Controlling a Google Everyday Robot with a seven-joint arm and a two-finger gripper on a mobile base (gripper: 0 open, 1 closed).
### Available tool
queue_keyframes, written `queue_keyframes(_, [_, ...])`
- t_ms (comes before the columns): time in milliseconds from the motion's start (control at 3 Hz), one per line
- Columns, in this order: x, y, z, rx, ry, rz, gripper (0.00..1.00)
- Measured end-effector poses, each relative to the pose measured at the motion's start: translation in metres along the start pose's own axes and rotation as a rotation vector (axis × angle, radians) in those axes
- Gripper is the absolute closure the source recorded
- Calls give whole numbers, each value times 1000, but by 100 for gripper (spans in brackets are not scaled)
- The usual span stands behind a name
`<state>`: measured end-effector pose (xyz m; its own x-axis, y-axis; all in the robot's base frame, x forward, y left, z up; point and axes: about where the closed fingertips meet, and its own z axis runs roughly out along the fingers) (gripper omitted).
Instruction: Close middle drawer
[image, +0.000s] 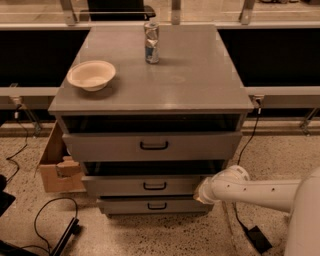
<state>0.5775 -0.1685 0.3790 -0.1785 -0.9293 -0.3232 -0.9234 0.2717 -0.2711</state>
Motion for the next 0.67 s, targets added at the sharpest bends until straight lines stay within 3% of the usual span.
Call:
queue_keyframes(333, [0, 1, 1, -2, 0, 0, 84])
queue_keyframes(667, [0, 2, 2, -5, -1, -1, 60])
